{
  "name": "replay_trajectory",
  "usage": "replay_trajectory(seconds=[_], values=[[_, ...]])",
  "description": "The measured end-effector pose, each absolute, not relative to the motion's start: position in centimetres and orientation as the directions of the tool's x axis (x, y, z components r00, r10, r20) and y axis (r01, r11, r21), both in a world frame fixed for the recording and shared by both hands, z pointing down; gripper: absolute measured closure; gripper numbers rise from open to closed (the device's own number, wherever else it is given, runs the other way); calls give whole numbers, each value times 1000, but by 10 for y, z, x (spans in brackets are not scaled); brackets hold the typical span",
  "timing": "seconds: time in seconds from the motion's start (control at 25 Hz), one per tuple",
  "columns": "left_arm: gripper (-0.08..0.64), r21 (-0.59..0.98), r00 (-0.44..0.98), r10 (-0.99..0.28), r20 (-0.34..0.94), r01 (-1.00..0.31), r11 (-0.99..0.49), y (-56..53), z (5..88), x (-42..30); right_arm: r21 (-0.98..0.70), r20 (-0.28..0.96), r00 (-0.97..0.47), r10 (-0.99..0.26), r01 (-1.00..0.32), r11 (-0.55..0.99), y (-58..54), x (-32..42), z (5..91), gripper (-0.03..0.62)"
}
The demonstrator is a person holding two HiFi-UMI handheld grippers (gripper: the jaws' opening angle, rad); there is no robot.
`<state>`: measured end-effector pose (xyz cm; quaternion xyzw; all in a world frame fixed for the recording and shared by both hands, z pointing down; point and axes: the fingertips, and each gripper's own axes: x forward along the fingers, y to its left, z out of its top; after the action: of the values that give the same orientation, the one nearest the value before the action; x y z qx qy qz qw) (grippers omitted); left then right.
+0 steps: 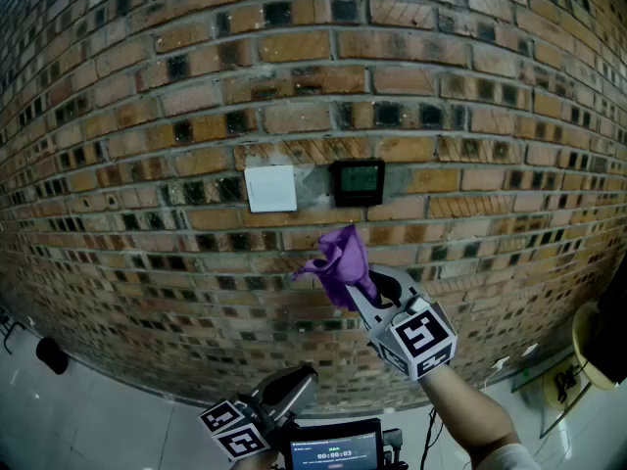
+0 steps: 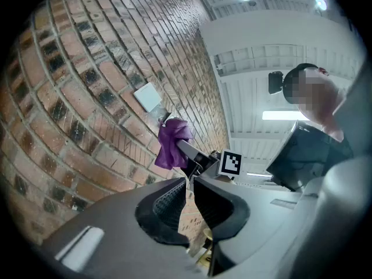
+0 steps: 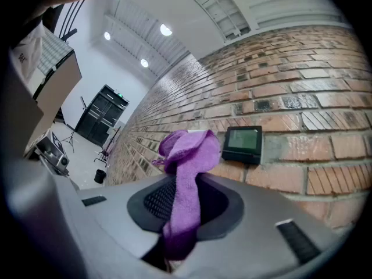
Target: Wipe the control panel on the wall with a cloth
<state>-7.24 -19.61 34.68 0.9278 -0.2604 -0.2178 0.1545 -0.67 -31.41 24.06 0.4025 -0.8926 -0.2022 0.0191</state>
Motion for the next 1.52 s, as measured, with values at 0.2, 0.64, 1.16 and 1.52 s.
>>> replay_trajectory(seconds=[0.2,0.64,1.16,1.52], values=[[529,380,765,-551,-333,-426,-821,-201,338,-77,424,-134,-686,-715,-692,584,-325,-23,223,508],[529,353,774,-532,-343,-419,-837,-205,330,-73,498,-187,-674,-715,-692,522,-353,-35,177,508],[529,339,774,-532,-344,-427,-839,-207,326,-68,487,-247,-618,-746,-745,456,-393,-23,140,508],[529,337,777,-527,-344,-422,-842,-207,326,-60,465,-262,-568,-780,-783,414,-399,6,135,506]])
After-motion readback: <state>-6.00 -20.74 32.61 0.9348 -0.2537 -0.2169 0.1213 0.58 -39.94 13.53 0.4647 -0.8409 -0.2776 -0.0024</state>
